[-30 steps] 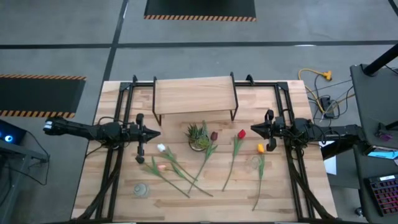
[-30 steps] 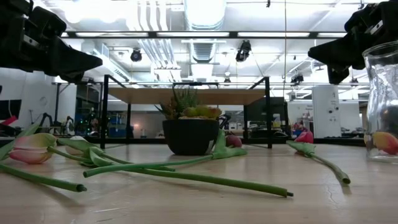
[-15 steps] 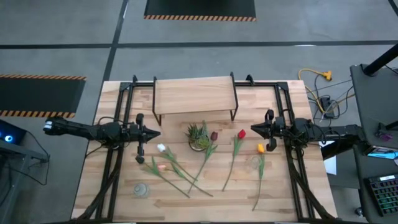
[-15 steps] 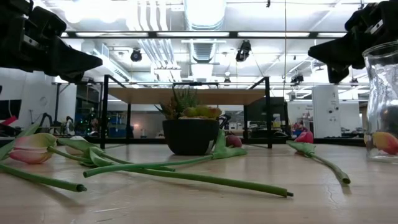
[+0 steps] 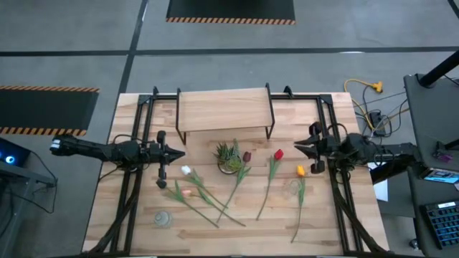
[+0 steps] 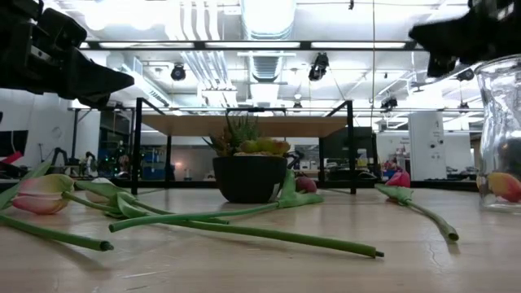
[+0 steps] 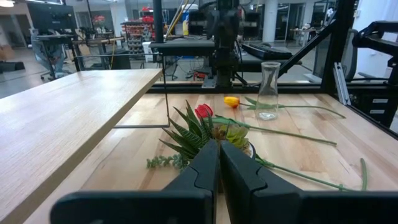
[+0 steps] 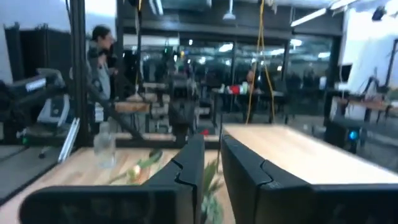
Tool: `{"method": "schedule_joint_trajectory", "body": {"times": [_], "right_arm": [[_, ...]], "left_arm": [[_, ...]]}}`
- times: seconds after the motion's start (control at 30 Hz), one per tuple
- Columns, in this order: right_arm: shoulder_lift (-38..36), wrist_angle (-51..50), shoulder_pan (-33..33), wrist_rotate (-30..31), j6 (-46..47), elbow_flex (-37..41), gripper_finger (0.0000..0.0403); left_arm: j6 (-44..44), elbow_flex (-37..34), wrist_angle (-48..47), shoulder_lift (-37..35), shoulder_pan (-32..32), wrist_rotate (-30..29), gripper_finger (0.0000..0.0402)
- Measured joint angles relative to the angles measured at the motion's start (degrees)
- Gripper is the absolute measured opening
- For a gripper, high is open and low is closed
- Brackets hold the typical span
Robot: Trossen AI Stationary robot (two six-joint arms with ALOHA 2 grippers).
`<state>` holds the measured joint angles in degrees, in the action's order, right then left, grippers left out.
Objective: Pick and place flowers into a vace then onto a shelf
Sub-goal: Put the yellow flower into the right transparent vase
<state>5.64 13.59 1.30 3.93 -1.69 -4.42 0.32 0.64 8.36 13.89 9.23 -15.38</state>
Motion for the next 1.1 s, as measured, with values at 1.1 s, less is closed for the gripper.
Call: {"method": "schedule_joint_trajectory", "body": {"times": [1.1], "right_arm": [[39.0,-46.8,0.0,11.4,29.4,-54.8,0.0182]], "left_arm": [[2.4,0.0,0.9,0.0,0.0,0.0,0.0000]]}}
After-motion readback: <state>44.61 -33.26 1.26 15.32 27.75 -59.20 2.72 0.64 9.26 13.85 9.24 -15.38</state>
